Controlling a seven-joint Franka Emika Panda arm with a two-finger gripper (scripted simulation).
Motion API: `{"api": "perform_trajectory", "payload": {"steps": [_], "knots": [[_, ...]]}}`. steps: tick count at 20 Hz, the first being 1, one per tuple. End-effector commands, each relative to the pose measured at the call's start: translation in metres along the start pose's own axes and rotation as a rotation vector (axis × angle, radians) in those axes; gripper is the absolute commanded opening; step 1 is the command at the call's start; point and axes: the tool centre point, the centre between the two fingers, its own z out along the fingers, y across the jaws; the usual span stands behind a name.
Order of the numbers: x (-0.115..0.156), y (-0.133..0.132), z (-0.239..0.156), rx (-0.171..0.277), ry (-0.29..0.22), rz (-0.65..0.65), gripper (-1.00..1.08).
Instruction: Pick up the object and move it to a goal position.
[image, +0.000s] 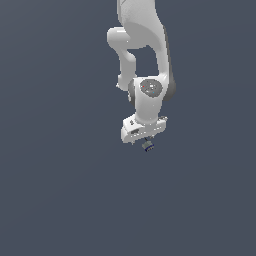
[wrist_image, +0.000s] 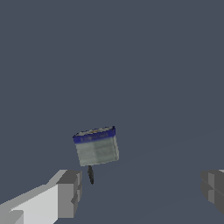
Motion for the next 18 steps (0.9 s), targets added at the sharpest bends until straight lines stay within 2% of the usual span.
{"api": "perform_trajectory", "payload": {"steps": [1,8,18], "knots": [[-0.004,-0.013,0.012,0.000,0.001,-0.073,1.00],[-0.011,-0.034,0.029,0.002,0.003,-0.184,1.00],[-0.012,-0.035,0.042,0.003,0.003,-0.189,1.00]]}}
